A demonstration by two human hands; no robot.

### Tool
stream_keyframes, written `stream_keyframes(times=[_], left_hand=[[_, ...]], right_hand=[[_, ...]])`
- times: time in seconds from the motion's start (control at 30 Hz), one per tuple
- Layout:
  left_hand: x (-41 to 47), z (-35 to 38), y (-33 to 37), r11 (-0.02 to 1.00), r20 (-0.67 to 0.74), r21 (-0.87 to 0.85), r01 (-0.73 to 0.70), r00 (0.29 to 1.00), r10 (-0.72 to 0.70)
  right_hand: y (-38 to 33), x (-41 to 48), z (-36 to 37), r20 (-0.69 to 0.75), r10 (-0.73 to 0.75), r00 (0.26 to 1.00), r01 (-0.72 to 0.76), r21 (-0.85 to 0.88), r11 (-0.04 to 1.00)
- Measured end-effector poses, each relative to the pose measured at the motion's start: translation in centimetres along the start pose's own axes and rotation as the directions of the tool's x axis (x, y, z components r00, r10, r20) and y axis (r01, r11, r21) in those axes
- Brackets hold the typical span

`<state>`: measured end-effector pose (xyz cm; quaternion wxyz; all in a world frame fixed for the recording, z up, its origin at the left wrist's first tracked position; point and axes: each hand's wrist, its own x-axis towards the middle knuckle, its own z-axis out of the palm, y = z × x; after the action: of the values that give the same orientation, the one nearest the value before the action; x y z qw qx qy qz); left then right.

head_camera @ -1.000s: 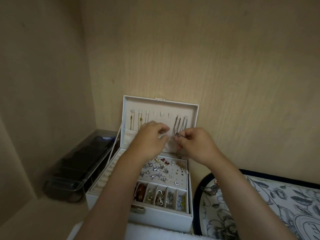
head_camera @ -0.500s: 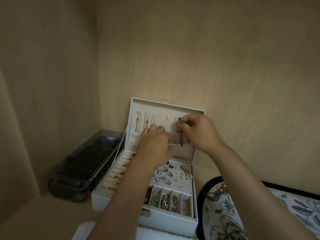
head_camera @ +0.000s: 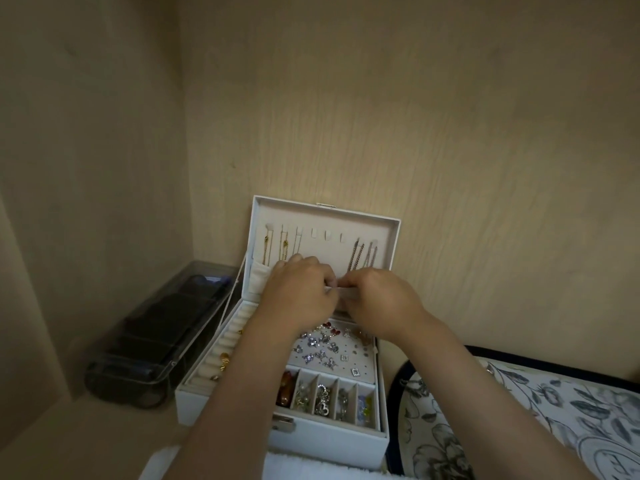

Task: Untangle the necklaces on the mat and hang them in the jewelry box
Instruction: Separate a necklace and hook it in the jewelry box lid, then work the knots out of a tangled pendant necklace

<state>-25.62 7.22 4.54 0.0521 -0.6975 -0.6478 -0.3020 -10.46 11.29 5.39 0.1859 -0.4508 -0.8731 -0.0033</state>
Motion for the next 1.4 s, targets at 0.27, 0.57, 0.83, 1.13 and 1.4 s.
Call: stream_keyframes(times=[0.27,0.57,0.83,1.13,1.4], left_hand=[[0.0,-0.4,1.4,0.999,0.001,-0.037,-0.019,1.000,0.019],[-1.6,2.3,9.2,0.957,0.140,-0.258,-0.131,0.975,0.171],[-4.0,6.5,14.1,0.963,0.397,-0.265,-0.048,0.905,0.154],[-7.0,9.1,16.5,0.977,0.501,-0.153,-0.148,0.841,0.206],[-8.2,9.6,18.0,0.963,0.369,-0.229,-0.142,0.903,0.221]], right_hand=[[1.5,-2.5,-2.9,-0.085,0.043,0.995,-0.021,0.242,0.970],[9.6,-10.7,-5.0,0.104,0.217,0.971,-0.234,0.202,0.951],[13.9,-15.5,-3.2,0.199,0.138,0.970,-0.175,0.182,0.968],[16.0,-18.5,-3.8,0.297,0.100,0.950,-0.139,0.115,0.984],[17.2,-21.2,-4.7,0.146,0.197,0.969,-0.224,0.202,0.953]])
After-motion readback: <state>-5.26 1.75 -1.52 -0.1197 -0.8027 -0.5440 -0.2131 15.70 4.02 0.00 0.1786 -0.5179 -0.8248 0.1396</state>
